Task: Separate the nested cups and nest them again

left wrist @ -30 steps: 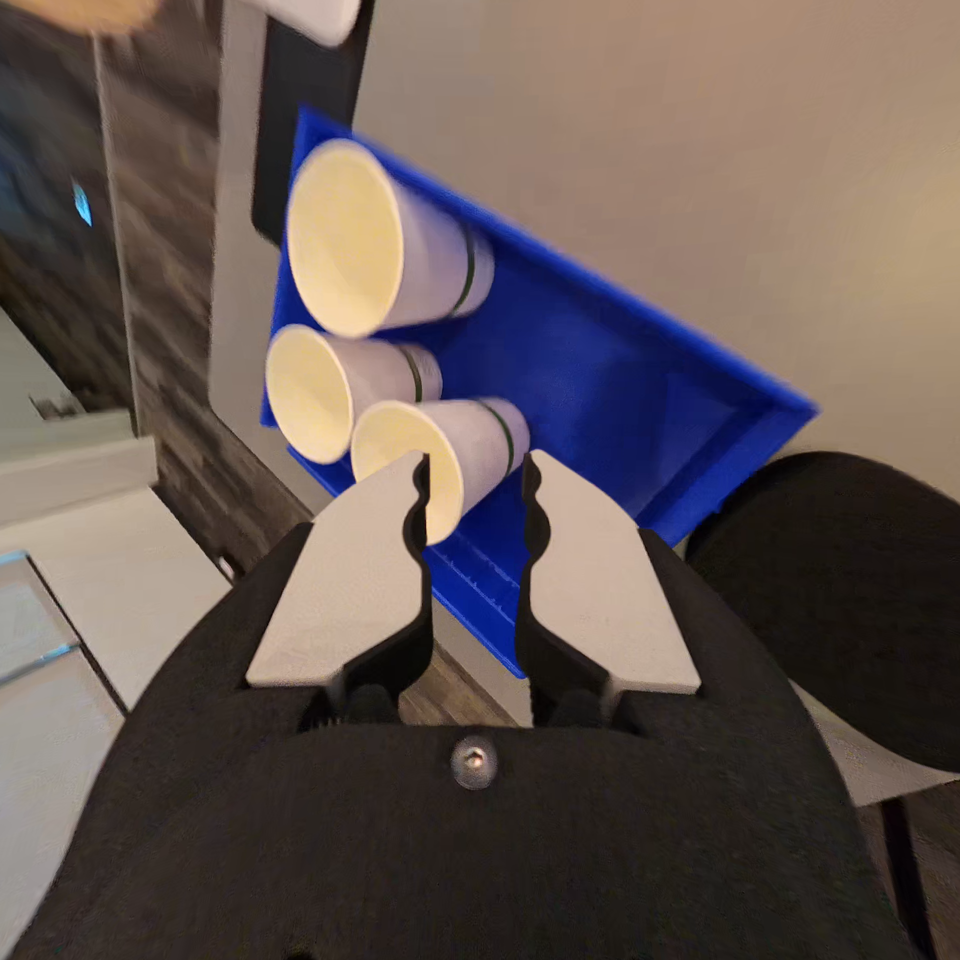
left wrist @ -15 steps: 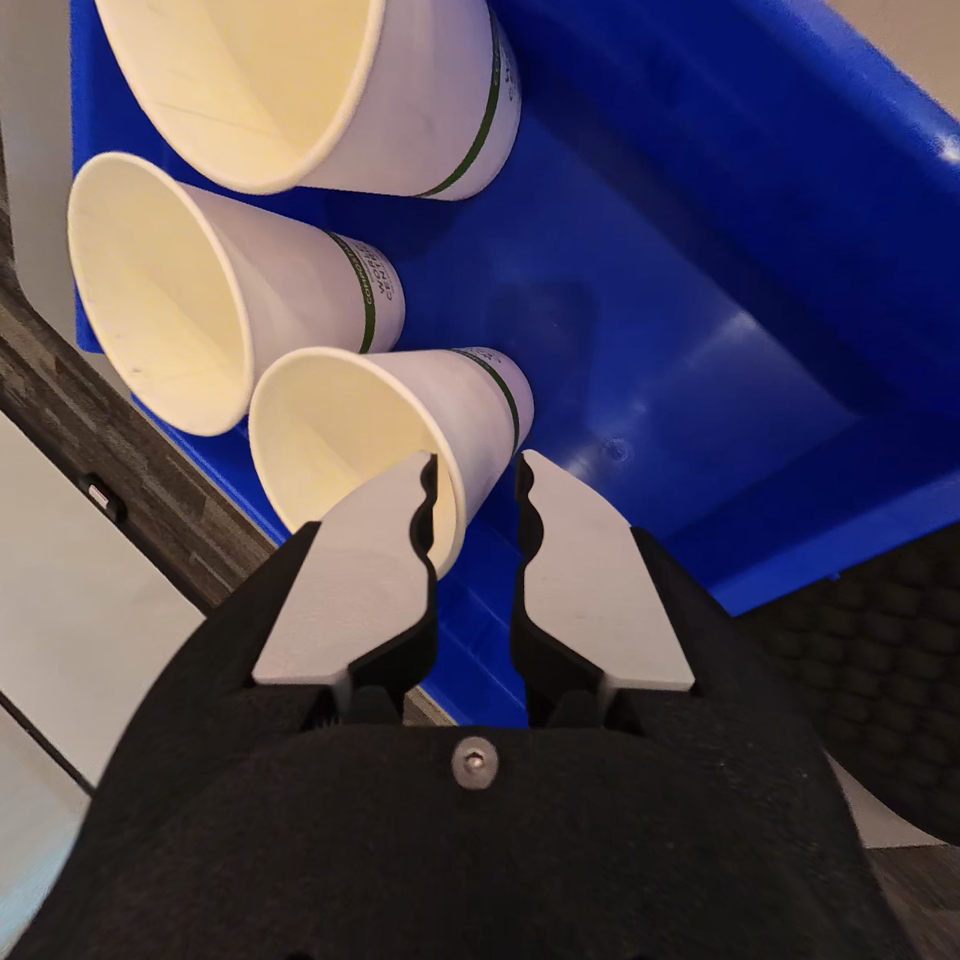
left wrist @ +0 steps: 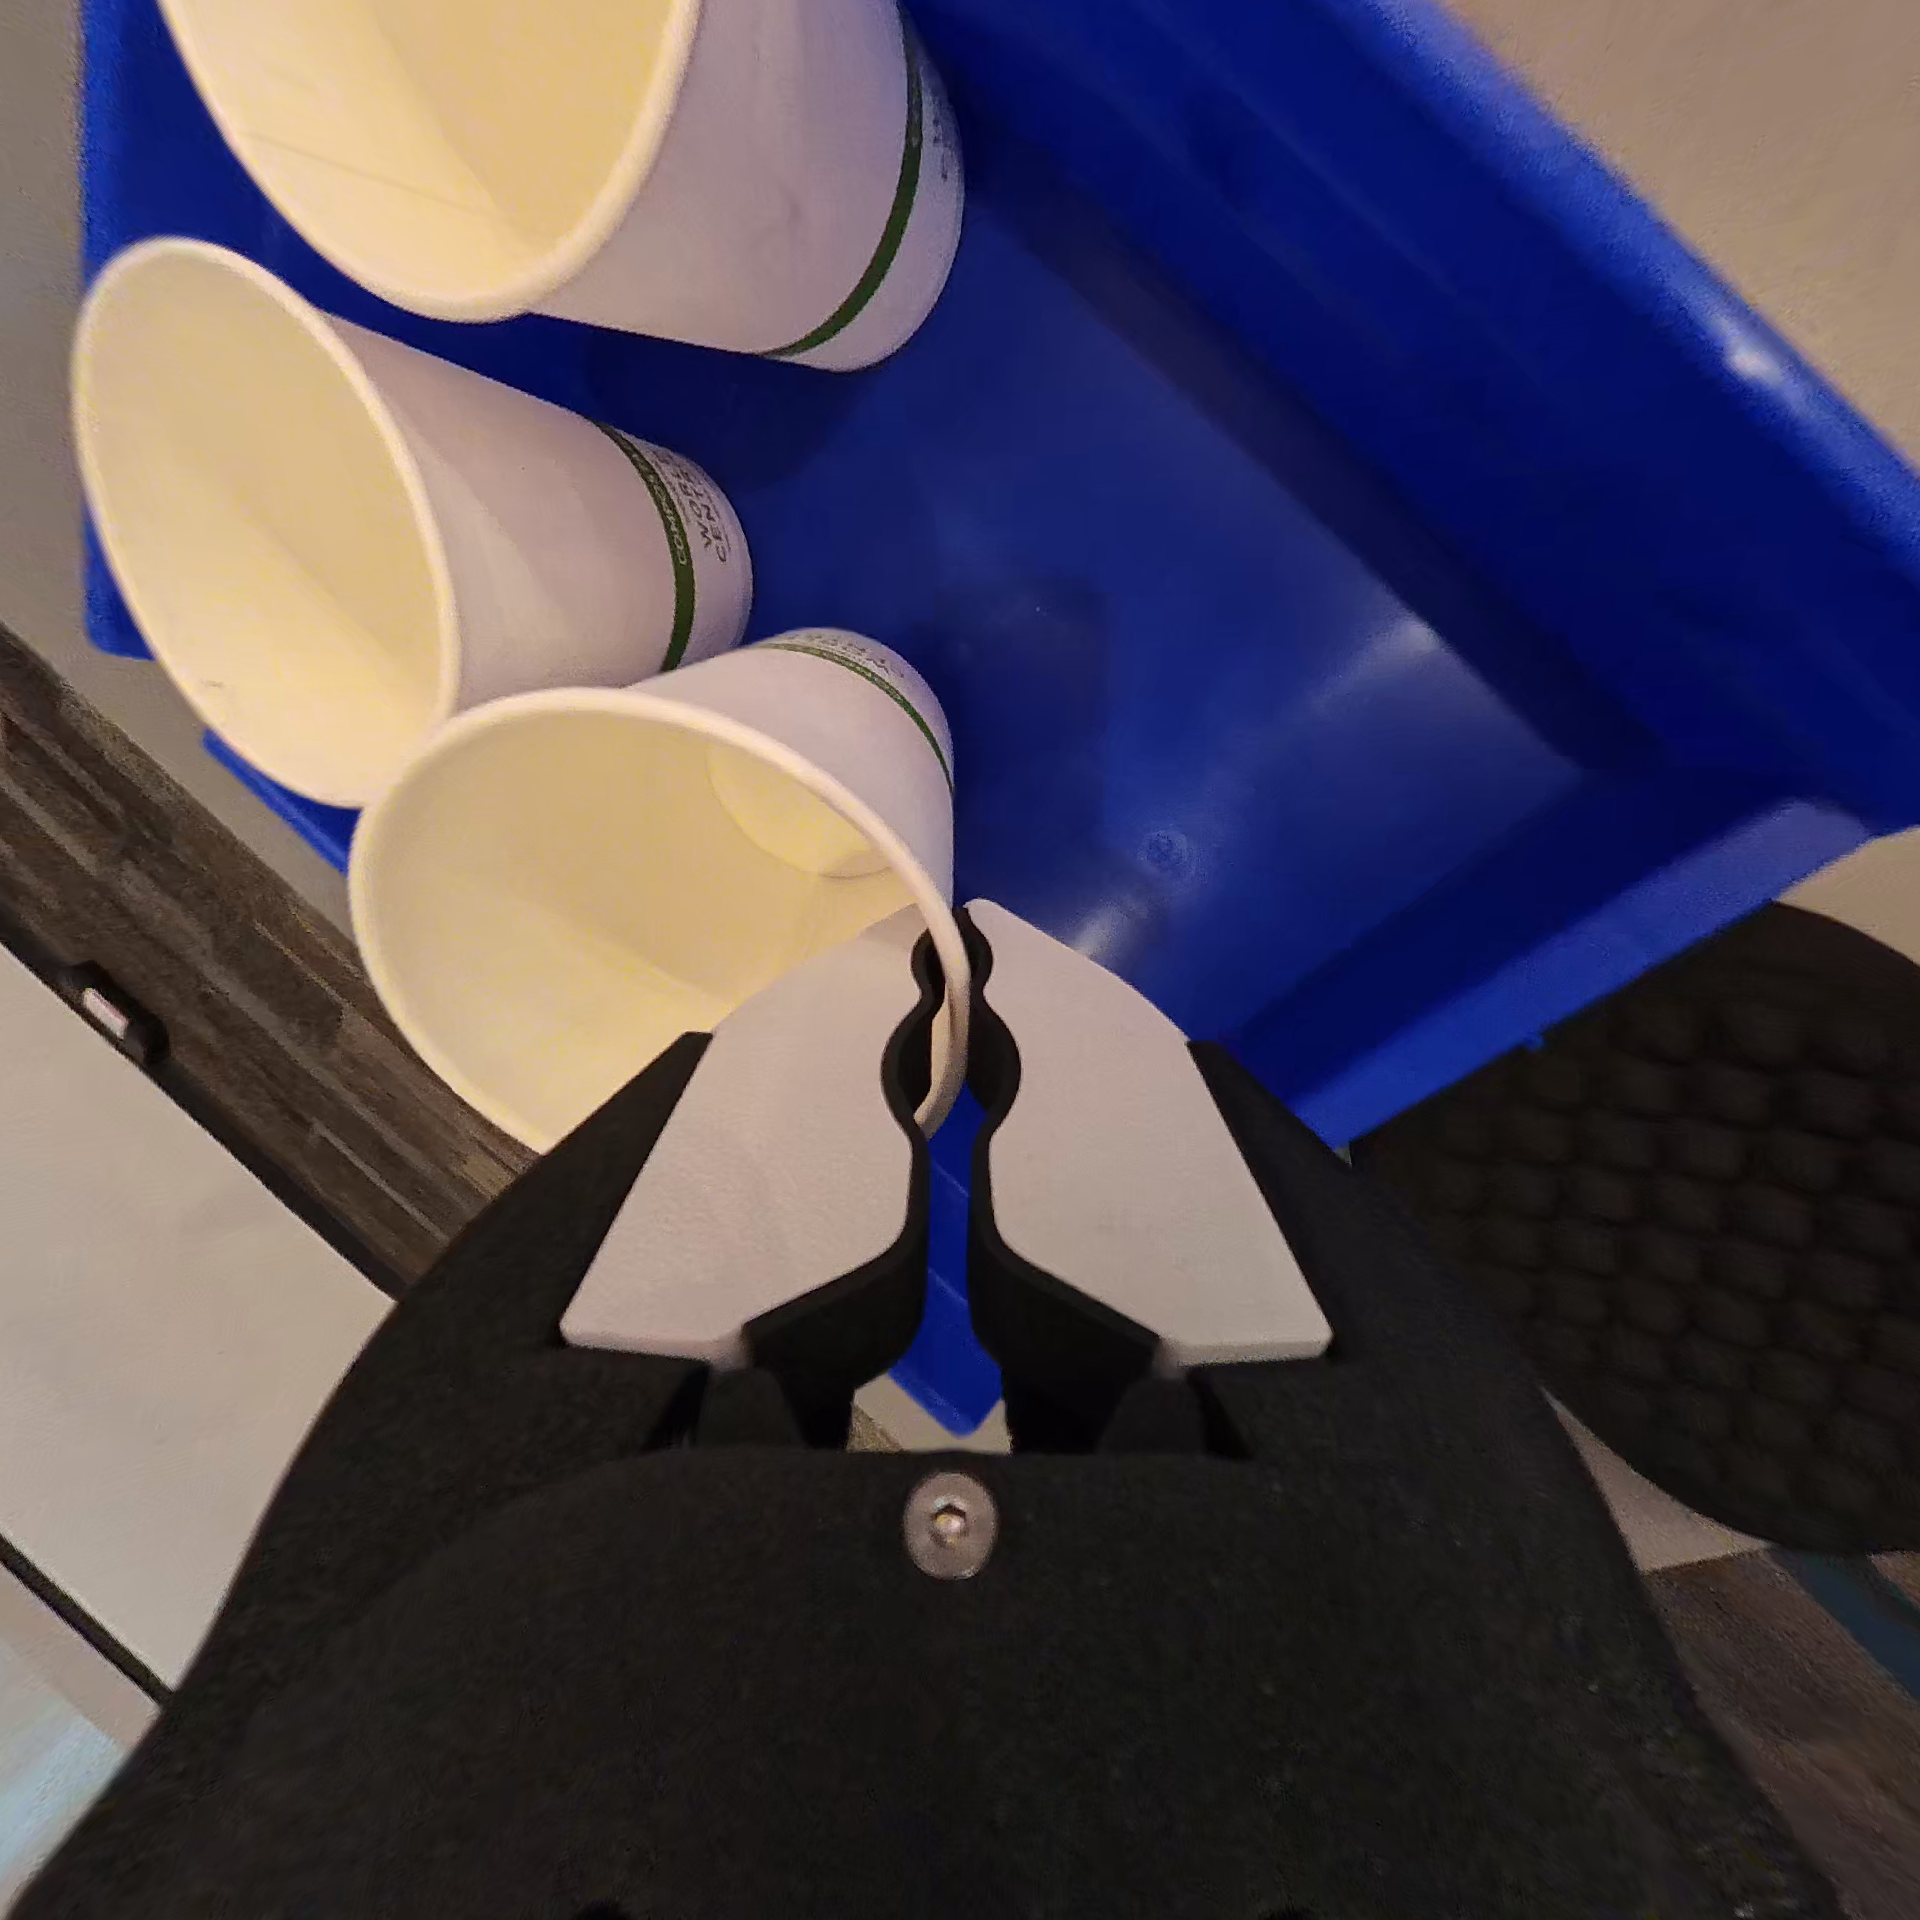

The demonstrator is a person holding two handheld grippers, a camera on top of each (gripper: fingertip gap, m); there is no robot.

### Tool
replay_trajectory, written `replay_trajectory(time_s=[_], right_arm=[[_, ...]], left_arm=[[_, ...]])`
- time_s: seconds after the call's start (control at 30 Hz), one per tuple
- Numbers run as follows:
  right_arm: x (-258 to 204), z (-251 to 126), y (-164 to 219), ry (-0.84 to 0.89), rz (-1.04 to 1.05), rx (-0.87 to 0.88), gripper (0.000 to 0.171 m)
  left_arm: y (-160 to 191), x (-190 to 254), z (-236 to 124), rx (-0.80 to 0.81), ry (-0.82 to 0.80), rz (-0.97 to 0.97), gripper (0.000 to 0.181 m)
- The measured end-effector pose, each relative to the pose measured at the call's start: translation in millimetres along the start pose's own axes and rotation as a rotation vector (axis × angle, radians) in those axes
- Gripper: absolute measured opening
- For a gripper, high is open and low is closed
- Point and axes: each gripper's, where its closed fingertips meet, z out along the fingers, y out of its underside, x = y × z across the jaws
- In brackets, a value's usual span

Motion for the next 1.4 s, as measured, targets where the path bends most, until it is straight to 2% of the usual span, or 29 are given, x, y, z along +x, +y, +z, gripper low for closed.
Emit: replay_trajectory(time_s=[0.1, 0.17, 0.33, 0.47, 0.57, 0.63, 0.87, 1.07, 1.17, 1.4], right_arm=[[-14, -1, -14, -0.050, -0.021, 0.048, 0.094], [-33, 0, -26, -0.125, -0.047, 0.092, 0.094], [-119, 4, -69, -0.490, -0.138, 0.263, 0.096], [-190, 11, -90, -0.781, -0.155, 0.329, 0.096], [-228, 20, -90, -0.941, -0.135, 0.294, 0.095], [-240, 32, -83, -0.955, -0.137, 0.238, 0.097], [-279, 32, -73, -1.166, -0.139, 0.205, 0.100], [-291, 39, -60, -1.203, -0.167, 0.144, 0.099], [-294, 41, -57, -1.225, -0.173, 0.137, 0.090], [-292, 44, -57, -1.224, -0.147, 0.129, 0.089]], left_arm=[[-8, 10, -36, 0.052, 0.005, 0.049, 0.001], [-27, 26, -71, 0.138, 0.029, 0.117, 0.000], [-90, 106, -154, 0.356, 0.172, 0.401, 0.001], [-123, 173, -184, 0.424, 0.250, 0.638, 0.000], [-137, 212, -192, 0.447, 0.294, 0.761, 0.000], [-143, 228, -194, 0.451, 0.302, 0.814, 0.000], [-149, 254, -192, 0.433, 0.340, 0.893, 0.000], [-152, 263, -193, 0.454, 0.361, 0.917, 0.000], [-153, 264, -194, 0.460, 0.371, 0.917, 0.000], [-152, 261, -191, 0.462, 0.359, 0.907, 0.000]])
